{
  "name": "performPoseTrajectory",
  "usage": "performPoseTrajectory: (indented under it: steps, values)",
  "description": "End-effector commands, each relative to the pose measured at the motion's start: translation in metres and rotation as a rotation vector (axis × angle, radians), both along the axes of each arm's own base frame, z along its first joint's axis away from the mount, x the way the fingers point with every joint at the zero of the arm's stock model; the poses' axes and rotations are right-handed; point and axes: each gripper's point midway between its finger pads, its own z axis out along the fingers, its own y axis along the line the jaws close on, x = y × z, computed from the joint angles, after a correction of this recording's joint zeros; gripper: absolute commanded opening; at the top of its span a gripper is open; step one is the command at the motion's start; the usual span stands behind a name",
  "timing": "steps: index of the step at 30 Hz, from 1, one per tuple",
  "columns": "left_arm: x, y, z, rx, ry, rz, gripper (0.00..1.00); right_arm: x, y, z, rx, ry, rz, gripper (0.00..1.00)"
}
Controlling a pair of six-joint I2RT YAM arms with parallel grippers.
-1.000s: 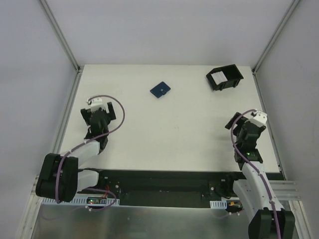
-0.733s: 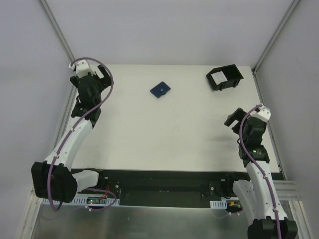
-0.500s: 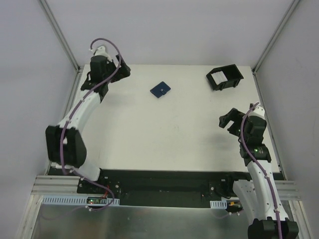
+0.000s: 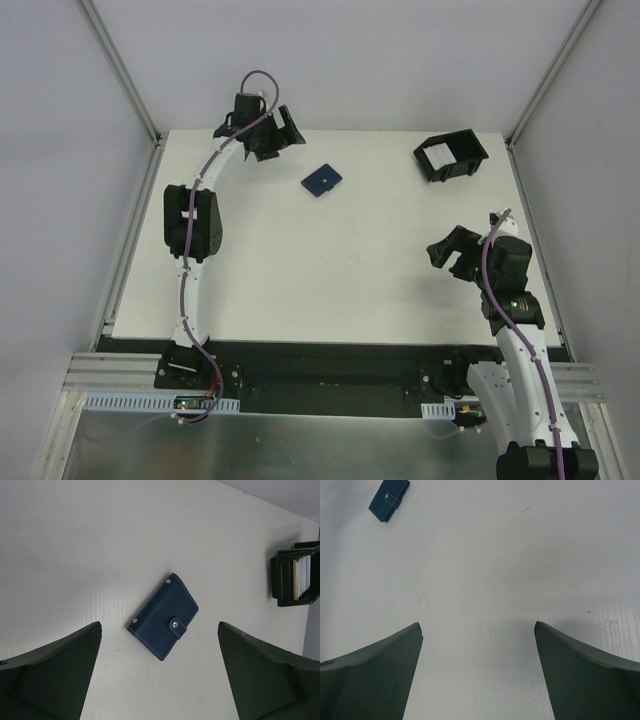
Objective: Put the credit cards into the card holder
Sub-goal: Move the card holder to the center of the board.
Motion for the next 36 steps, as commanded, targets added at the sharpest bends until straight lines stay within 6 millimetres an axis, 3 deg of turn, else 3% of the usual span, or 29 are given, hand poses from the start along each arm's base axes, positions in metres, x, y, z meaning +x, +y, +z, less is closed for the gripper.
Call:
performPoseTrajectory:
  steps: [1, 8, 20, 32, 36]
  values:
    - [0.002, -0.035, 0.028, 0.169, -0.144, -0.059, 0.99, -0.001, 0.003, 0.004, 0.012, 0.011, 0.008, 0.96]
    - [0.003, -0.064, -0.010, 0.462, -0.213, -0.116, 0.99, -0.001, 0.003, 0.001, 0.015, 0.044, 0.011, 0.96]
    - [-0.023, -0.080, -0.076, 0.426, -0.019, -0.238, 0.99, 0.000, 0.002, -0.006, 0.026, 0.082, -0.008, 0.96]
    - [-0.058, -0.085, -0.107, 0.428, 0.091, -0.324, 0.99, 0.003, 0.007, -0.018, 0.059, 0.120, -0.005, 0.96]
    - [-0.066, -0.082, -0.111, 0.440, 0.107, -0.339, 0.93, 0.003, 0.008, -0.019, 0.070, 0.124, -0.001, 0.96]
